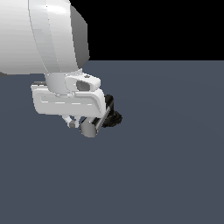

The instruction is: Turn on the faucet by rotating a designated handle.

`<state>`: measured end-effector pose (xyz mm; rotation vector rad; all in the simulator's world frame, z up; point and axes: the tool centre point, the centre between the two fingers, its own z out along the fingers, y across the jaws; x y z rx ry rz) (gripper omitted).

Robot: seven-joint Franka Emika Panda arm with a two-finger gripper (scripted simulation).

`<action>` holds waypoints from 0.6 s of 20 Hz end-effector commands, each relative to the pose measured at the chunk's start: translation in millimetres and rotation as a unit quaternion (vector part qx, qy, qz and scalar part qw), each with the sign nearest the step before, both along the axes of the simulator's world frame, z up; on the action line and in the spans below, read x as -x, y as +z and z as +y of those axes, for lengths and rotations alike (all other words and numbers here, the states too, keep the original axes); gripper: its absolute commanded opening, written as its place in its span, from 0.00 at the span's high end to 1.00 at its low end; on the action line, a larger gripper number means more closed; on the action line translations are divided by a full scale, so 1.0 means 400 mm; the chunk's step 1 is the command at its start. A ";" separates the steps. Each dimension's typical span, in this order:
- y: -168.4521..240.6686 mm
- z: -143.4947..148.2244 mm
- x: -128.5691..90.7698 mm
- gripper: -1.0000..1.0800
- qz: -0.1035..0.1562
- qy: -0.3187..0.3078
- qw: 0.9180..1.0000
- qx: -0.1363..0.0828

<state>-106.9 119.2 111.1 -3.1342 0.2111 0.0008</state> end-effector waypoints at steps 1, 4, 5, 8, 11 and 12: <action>-0.001 0.000 -0.002 1.00 0.000 0.000 1.000 0.000; -0.001 0.000 -0.001 1.00 0.000 0.000 1.000 0.000; -0.001 -0.012 0.000 1.00 0.000 0.000 1.000 0.000; -0.001 -0.048 0.002 1.00 0.000 0.000 1.000 0.000; -0.001 -0.084 0.004 1.00 0.000 0.000 1.000 0.000; -0.001 -0.096 0.005 1.00 0.000 0.000 1.000 0.000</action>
